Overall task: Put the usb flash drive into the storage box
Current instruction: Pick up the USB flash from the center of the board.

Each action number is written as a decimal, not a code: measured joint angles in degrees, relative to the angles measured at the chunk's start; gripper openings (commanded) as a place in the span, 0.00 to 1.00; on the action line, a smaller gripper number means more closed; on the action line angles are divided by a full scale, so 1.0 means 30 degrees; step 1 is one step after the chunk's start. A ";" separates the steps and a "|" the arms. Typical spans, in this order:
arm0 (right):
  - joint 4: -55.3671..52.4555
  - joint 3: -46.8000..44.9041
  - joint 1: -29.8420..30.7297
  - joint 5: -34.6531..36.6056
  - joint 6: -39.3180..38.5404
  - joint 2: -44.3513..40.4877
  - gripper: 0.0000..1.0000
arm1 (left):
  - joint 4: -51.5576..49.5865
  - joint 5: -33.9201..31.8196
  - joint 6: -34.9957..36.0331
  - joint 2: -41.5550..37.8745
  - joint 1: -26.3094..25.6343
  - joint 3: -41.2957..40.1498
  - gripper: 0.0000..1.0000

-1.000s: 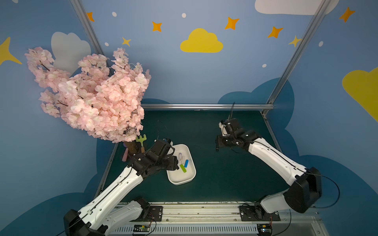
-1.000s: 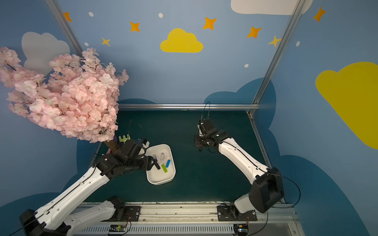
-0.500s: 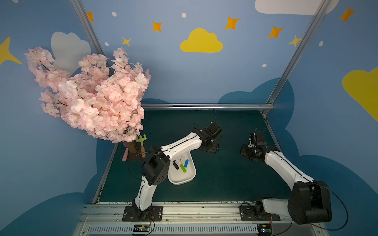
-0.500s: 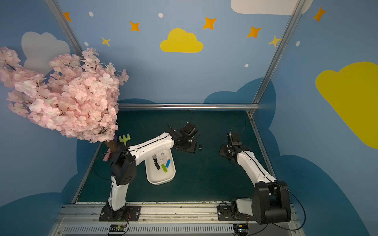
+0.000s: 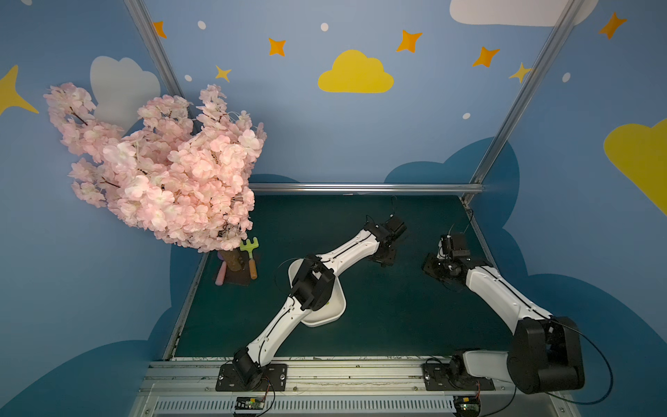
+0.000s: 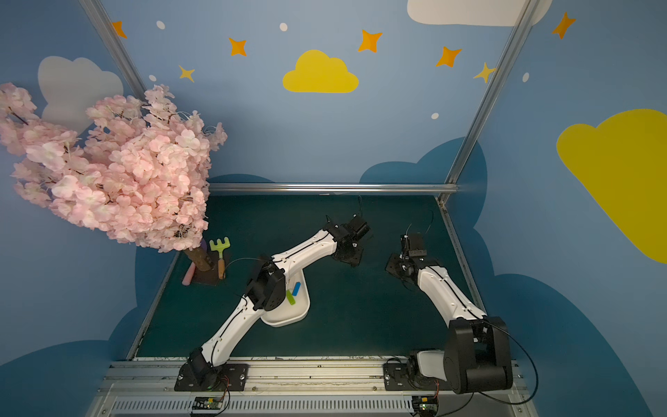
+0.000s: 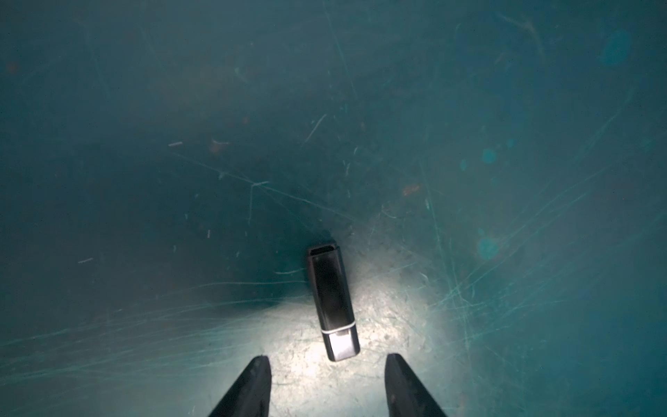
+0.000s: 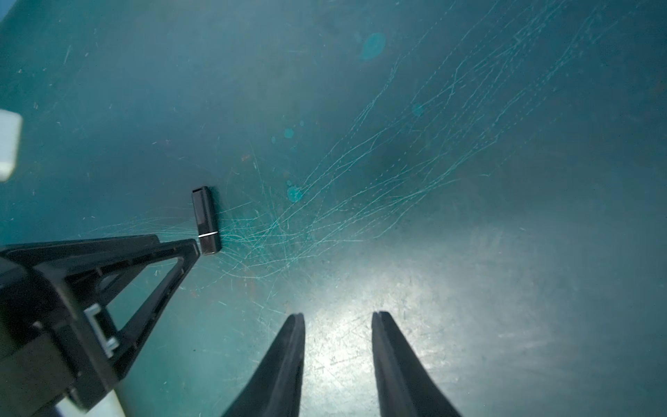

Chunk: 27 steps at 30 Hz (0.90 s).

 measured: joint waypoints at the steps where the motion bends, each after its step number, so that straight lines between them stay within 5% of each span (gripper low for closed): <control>1: 0.0000 0.0000 0.0000 -0.0036 0.0000 0.0000 0.37 | -0.0087 -0.0073 0.0022 0.0117 0.0000 0.0146 0.51; 27: 0.0087 0.0000 0.0000 -0.0627 0.0000 0.0415 0.37 | -0.0758 -0.2113 0.0969 0.2565 -0.0495 0.2871 0.38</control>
